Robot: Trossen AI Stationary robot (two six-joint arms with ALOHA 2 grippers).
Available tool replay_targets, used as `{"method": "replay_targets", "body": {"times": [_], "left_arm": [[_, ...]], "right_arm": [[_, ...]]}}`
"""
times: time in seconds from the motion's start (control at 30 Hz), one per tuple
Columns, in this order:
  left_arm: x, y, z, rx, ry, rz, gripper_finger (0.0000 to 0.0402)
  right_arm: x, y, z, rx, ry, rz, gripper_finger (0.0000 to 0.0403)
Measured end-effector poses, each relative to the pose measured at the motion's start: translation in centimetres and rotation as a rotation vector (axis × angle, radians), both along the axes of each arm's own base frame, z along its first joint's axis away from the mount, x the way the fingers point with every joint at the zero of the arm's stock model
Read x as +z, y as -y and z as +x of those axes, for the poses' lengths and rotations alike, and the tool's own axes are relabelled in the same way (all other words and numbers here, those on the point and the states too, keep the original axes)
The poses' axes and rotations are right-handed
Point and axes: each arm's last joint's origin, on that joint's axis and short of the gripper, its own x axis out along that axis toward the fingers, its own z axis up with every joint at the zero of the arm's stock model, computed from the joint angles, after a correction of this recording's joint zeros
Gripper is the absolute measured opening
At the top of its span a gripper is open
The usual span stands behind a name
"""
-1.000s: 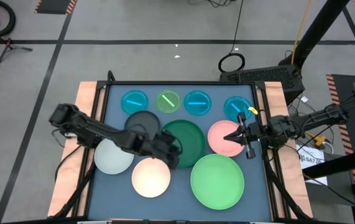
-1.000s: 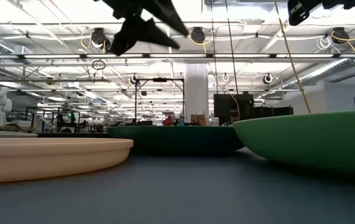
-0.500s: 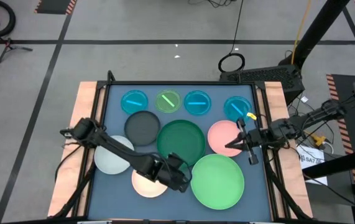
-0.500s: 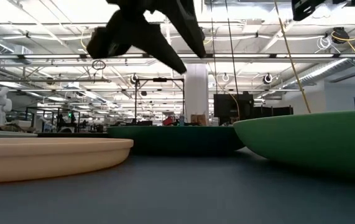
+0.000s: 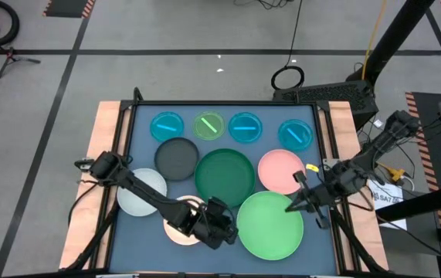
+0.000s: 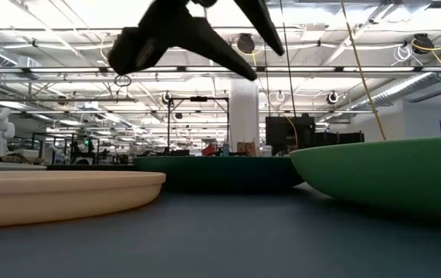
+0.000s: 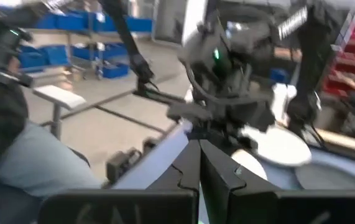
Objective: Stack plastic plates
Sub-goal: Stack the light green plate on the green plate
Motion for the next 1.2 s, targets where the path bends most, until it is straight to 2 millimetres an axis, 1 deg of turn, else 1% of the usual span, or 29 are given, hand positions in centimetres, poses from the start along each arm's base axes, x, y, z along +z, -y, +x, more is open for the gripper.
{"method": "replay_targets", "body": {"times": [0.13, 0.23, 0.37, 0.5, 0.57, 0.83, 0.97, 1.07, 1.13, 1.2], "left_arm": [[-0.4, 1.0, -0.4, 0.016, 0.007, -0.008, 0.0129], [-0.4, 1.4, -0.6, 0.018, 0.021, -0.017, 0.0129], [-0.9, 2.1, -0.1, 0.032, 0.08, -0.036, 0.0129], [-1.2, 2.5, 0.5, 0.037, 0.131, -0.063, 0.0129], [-1.4, 2.6, 0.4, 0.039, 0.124, -0.063, 0.0129], [-1.2, 2.7, 0.4, 0.08, 0.158, -0.078, 0.0129], [-1.7, 2.7, 0.4, 0.102, 0.149, -0.074, 0.0129], [-1.6, 2.7, 0.5, 0.128, 0.166, -0.077, 0.0128], [-1.6, 2.6, 0.5, 0.147, 0.175, -0.078, 0.0119], [-1.6, 2.6, 0.4, 0.152, 0.176, -0.078, 0.0098]], "right_arm": [[0.3, -0.8, -0.5, 0.054, 0.04, -0.008, 0.0], [0.2, -1.0, -0.7, 0.053, 0.038, -0.014, 0.0], [0.1, -1.0, -0.7, 0.004, 0.036, -0.025, 0.0], [0.4, -0.9, -0.8, 0.005, 0.057, -0.033, 0.0], [0.5, -0.8, -0.9, 0.002, 0.067, -0.032, 0.0], [0.9, -0.1, -1.4, -0.05, 0.091, -0.057, 0.0], [1.1, 0.2, -1.6, -0.051, 0.106, -0.058, 0.0], [1.2, 0.3, -1.8, -0.051, 0.119, -0.065, 0.0], [1.3, 0.3, -1.8, -0.051, 0.119, -0.064, 0.0], [1.3, 0.3, -1.8, -0.051, 0.12, -0.068, 0.0]]}}
